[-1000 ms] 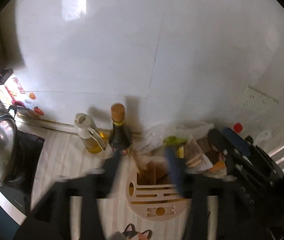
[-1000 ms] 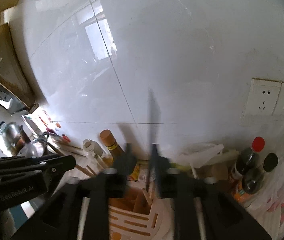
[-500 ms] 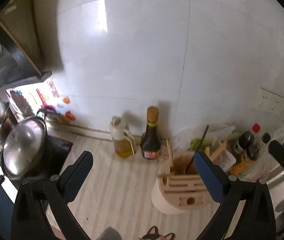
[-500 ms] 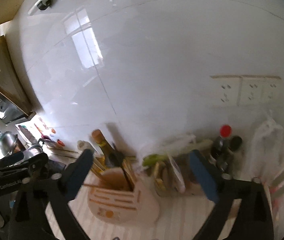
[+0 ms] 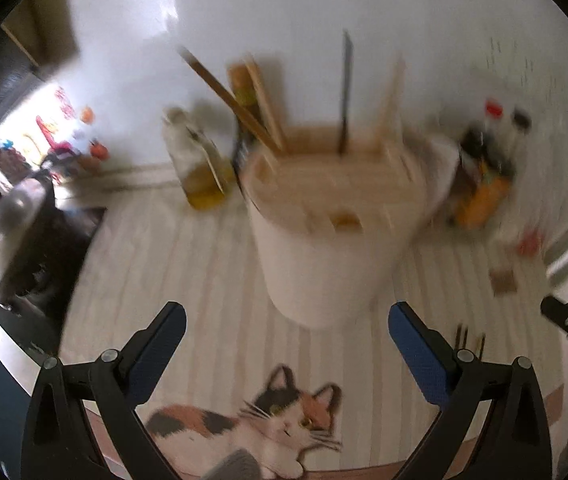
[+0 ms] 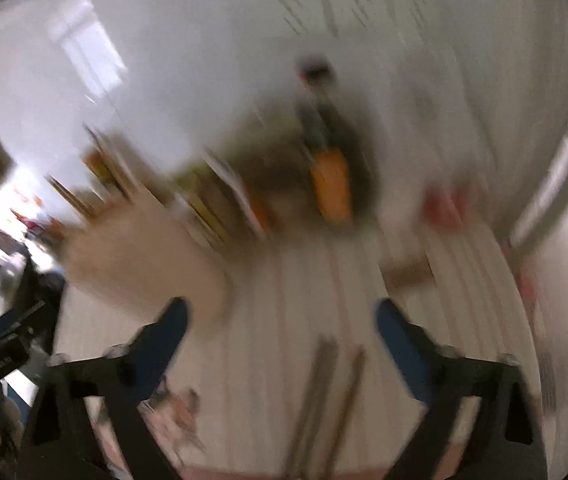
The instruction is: Organize utensils
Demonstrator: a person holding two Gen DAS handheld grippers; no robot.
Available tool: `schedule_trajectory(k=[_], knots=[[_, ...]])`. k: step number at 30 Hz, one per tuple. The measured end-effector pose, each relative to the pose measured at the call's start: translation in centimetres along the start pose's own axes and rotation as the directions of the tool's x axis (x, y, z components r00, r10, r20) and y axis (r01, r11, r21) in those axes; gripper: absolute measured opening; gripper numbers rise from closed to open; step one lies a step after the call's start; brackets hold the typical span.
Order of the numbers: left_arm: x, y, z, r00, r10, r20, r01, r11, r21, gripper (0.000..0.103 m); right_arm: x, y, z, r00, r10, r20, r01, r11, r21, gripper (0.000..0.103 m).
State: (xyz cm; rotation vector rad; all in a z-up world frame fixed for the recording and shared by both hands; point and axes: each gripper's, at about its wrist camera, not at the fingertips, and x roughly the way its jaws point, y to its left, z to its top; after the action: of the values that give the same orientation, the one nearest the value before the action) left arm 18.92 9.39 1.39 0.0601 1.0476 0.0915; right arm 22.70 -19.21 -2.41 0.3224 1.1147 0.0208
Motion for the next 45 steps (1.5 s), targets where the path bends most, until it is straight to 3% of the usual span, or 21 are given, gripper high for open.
schedule_trajectory(k=[2, 5, 11, 14, 20, 24, 27, 32, 34, 36, 38, 41, 45], knots=[[2.1, -1.5, -1.4, 0.999, 0.003, -0.052, -0.001, 1.0, 0.028, 0.103, 2.0, -2.1, -2.0, 0.996, -0.038, -0.078, 0.04, 0.999, 0.027, 0.061], [4.8, -3.4, -3.3, 0.992, 0.006, -0.127, 0.002, 0.998, 0.063, 0.103, 5.9, -5.4, -5.4, 0.976, -0.048, -0.213, 0.069, 0.993, 0.094, 0.047], [8.1, -6.7, -6.0, 0.974, 0.024, -0.224, 0.009, 0.989, 0.146, 0.103, 11.0, -8.3, -9.7, 0.936, -0.037, -0.351, 0.091, 0.986, 0.139, 0.028], [8.5, -7.9, -6.7, 0.969, 0.031, -0.243, 0.013, 0.985, 0.174, 0.103, 12.1, -8.1, -10.7, 0.925, -0.04, -0.377, 0.093, 0.988, 0.121, 0.02], [8.8, -9.4, -7.3, 0.966, 0.042, -0.254, 0.013, 0.977, 0.213, 0.103, 12.7, -6.1, -10.8, 0.926, -0.106, -0.363, 0.112, 0.994, -0.004, 0.006], [8.8, -11.6, -7.9, 0.964, 0.015, -0.266, 0.055, 0.966, 0.254, 0.103, 12.1, -8.2, -11.2, 0.926, -0.081, -0.369, 0.107, 0.993, 0.05, 0.005], [9.4, -14.3, -8.9, 0.946, -0.034, -0.322, 0.129, 0.952, 0.279, 0.099, 11.2, -10.8, -11.9, 0.924, -0.075, -0.375, 0.118, 0.989, 0.094, 0.005], [11.1, -18.1, -10.3, 0.92, -0.058, -0.387, 0.195, 0.925, 0.326, 0.064, 10.2, -14.0, -12.7, 0.917, -0.087, -0.388, 0.146, 0.981, 0.124, 0.005], [11.6, -19.1, -10.6, 0.919, -0.052, -0.391, 0.201, 0.916, 0.349, 0.052, 9.9, -14.9, -12.9, 0.916, -0.092, -0.39, 0.158, 0.978, 0.139, 0.005], [11.4, -19.8, -10.6, 0.932, -0.051, -0.358, 0.191, 0.91, 0.369, 0.05, 9.7, -15.3, -12.8, 0.916, -0.093, -0.389, 0.164, 0.975, 0.153, 0.005], [11.7, -20.7, -10.9, 0.925, -0.062, -0.374, 0.214, 0.899, 0.382, 0.027, 9.6, -15.1, -12.8, 0.917, -0.094, -0.387, 0.166, 0.973, 0.158, 0.005], [11.4, -21.3, -11.1, 0.928, -0.069, -0.367, 0.223, 0.891, 0.396, 0.002, 9.8, -14.8, -12.7, 0.914, -0.111, -0.39, 0.18, 0.973, 0.145, 0.006], [11.6, -19.3, -11.2, 0.926, -0.056, -0.374, 0.198, 0.915, 0.352, 0.002, 10.2, -14.1, -12.4, 0.91, -0.111, -0.399, 0.174, 0.977, 0.125, 0.005]])
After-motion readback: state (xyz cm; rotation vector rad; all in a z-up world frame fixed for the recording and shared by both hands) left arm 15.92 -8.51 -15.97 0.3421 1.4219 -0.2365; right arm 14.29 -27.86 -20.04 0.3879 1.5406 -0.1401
